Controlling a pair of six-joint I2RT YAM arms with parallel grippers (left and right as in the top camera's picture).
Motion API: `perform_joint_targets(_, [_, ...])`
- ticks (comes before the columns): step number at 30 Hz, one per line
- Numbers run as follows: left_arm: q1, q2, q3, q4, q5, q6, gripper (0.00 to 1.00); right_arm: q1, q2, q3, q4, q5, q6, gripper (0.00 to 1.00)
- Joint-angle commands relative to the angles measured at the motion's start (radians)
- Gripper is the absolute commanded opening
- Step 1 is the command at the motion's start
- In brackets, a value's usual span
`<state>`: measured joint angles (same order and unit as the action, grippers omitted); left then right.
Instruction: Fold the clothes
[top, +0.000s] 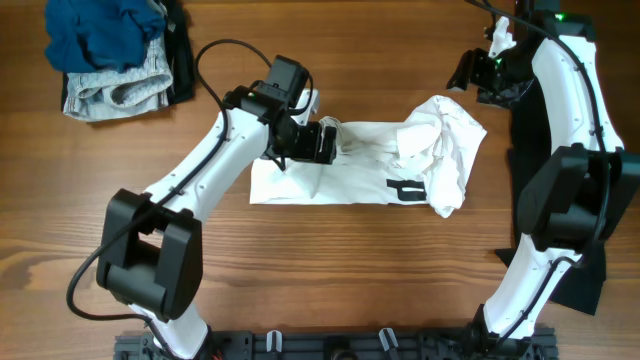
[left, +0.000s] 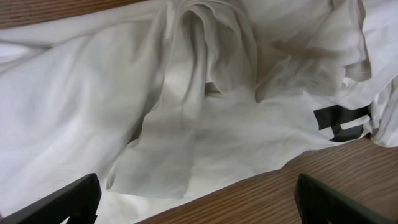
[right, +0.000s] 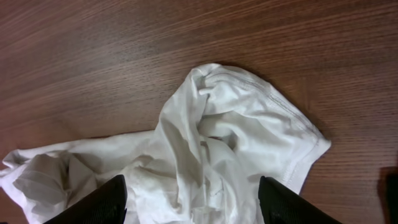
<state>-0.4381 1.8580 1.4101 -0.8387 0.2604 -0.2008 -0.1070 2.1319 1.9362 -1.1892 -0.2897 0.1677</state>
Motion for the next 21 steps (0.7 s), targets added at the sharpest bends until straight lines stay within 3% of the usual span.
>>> perform_joint_targets(1, [-0.006,0.007,0.002,0.000,0.016,-0.013,1.00,0.005,-0.040,-0.001,-0.005,-0.026,-0.003,0.68])
perform_joint_targets(21, [-0.010,0.050,0.000,0.042,0.016,-0.013,1.00,0.012,-0.040,-0.001,-0.016,-0.026,-0.011,0.68])
